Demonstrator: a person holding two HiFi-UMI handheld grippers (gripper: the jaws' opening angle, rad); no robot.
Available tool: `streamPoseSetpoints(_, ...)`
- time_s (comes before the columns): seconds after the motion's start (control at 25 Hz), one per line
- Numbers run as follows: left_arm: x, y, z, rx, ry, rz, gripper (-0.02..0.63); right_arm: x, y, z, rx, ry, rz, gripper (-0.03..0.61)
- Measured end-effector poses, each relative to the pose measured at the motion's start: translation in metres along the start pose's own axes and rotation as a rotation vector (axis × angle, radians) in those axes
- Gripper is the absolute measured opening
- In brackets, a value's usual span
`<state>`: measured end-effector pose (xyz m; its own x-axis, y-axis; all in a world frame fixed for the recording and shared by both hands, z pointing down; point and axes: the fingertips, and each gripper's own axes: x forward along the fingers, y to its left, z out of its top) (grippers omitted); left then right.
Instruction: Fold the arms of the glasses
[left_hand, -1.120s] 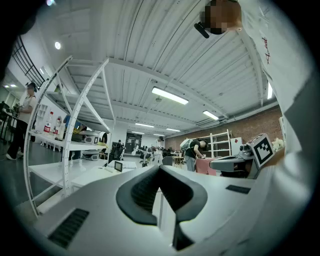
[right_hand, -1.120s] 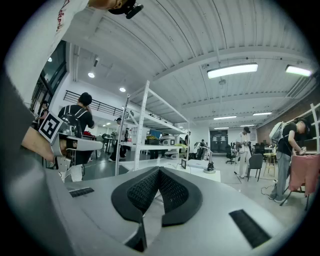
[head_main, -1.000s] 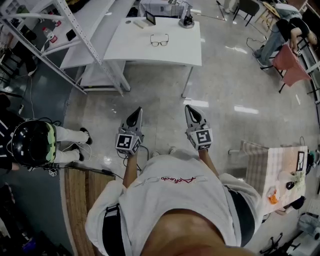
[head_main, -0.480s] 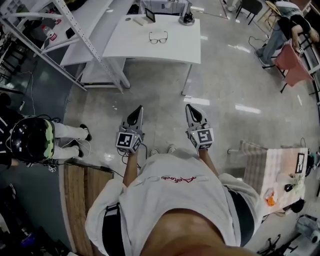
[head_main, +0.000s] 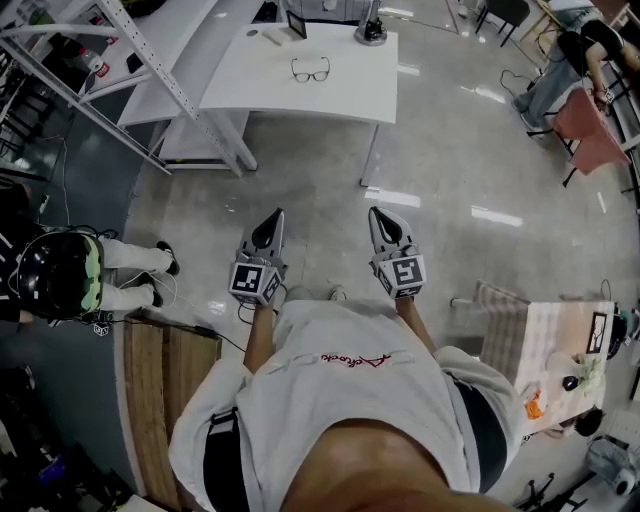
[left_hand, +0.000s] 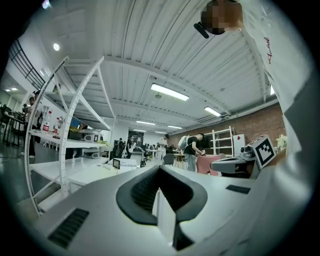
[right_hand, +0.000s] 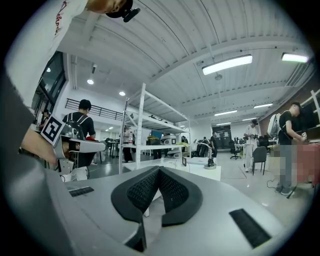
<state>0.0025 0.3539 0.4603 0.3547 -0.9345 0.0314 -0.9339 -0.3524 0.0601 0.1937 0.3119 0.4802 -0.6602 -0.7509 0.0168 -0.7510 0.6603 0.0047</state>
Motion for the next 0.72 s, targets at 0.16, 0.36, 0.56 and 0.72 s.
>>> streamPoseSetpoints(0.16,0.003,-0.001,-0.002,0.005,0.008,0.006,-0.002,0.003,-0.001,-0.003,0.008,0.0,0.016,0.023)
streamPoseSetpoints(0.36,0.01,0.008,-0.009,-0.013,0.019,0.01,-0.002,0.015,-0.004,-0.006,0.011,0.007,0.018,0.023)
streamPoseSetpoints(0.56,0.029,0.019,-0.017,-0.029,0.032,-0.007,-0.002,0.034,-0.012,-0.011,0.011,0.022,0.014,0.023)
streamPoseSetpoints(0.72,0.056,0.042,-0.019,-0.037,0.027,-0.023,-0.002,0.064,-0.021,-0.016,0.012,0.032,-0.002,0.023)
